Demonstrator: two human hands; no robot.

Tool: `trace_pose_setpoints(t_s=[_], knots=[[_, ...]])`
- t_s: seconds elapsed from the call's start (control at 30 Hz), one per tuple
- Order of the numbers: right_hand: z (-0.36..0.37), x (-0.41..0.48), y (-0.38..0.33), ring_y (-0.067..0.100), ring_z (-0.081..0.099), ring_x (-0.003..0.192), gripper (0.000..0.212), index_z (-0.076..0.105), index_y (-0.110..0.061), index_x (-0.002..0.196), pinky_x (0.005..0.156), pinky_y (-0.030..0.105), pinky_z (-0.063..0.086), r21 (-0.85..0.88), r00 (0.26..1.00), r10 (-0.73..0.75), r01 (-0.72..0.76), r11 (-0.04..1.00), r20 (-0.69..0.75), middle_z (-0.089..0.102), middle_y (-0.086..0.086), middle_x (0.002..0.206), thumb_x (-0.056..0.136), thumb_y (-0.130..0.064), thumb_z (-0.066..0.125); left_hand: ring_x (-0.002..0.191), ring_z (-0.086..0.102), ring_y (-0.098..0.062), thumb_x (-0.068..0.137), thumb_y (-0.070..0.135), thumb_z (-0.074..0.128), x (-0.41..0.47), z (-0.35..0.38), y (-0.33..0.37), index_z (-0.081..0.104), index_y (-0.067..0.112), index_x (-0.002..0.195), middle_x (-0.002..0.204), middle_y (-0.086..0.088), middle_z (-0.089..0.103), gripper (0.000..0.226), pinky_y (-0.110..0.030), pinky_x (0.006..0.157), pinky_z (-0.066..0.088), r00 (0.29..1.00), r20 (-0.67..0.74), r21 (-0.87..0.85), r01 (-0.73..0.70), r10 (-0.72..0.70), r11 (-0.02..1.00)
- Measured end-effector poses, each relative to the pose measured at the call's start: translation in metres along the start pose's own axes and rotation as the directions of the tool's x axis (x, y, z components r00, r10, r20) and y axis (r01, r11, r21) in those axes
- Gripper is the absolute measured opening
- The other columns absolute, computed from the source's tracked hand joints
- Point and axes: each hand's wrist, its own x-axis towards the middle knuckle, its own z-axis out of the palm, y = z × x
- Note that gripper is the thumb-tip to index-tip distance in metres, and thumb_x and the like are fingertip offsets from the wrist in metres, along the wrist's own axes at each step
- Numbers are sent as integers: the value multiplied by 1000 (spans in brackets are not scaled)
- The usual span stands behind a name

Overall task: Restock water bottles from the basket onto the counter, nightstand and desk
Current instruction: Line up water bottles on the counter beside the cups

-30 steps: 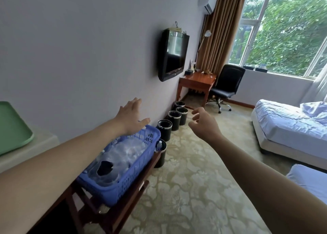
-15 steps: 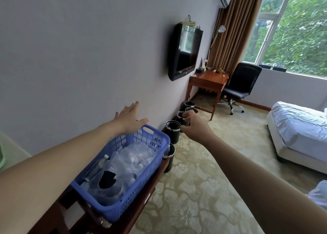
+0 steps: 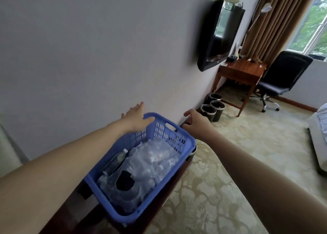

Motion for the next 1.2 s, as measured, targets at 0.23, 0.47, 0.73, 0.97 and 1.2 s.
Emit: trace_pose_setpoints(t_s=[0.23, 0.47, 0.73, 0.97, 1.2], knots=[[34, 64, -8, 29, 61, 103, 40, 50, -15, 126, 88, 40, 49, -29, 989, -84, 88, 996, 122, 64, 8, 113, 87, -19, 58, 150, 5, -24, 97, 57, 39, 27, 2, -36, -8, 14, 155, 164, -6, -2, 86, -47, 121, 6, 992, 2, -47, 127, -127, 991], [80, 142, -18, 30, 58, 110, 41, 50, -11, 129, 86, 31, 41, -48, 937, -189, 212, 976, 294, 63, 10, 121, 88, -14, 57, 150, 1, -21, 98, 55, 38, 57, 13, -88, -9, 16, 155, 164, -4, -5, 84, -44, 122, 3, 955, 20, -115, 296, -296, 948], [180, 199, -8, 29, 59, 111, 37, 53, -12, 125, 90, 35, 48, -1, 800, -243, 292, 957, 549, 64, 9, 119, 89, -19, 57, 150, 11, -20, 97, 51, 45, 81, 80, -156, -2, 14, 155, 164, -5, 2, 83, -34, 120, 14, 858, 108, -280, 511, -502, 813], [285, 212, 38, 25, 55, 116, 31, 59, -15, 119, 95, 28, 40, -55, 642, -199, 353, 934, 740, 64, 4, 121, 88, -19, 59, 147, 20, -24, 100, 45, 44, 87, 173, -212, 2, 13, 156, 163, -7, 7, 77, -32, 115, 23, 728, 246, -328, 684, -640, 652], [379, 236, 46, 27, 57, 113, 25, 66, -17, 112, 91, 30, 42, -30, 539, -326, 548, 836, 777, 66, 9, 118, 90, -15, 53, 131, 45, -26, 99, 31, 51, 103, 235, -268, 26, 7, 150, 150, -13, 37, 61, -31, 106, 38, 670, 192, -336, 732, -717, 593]])
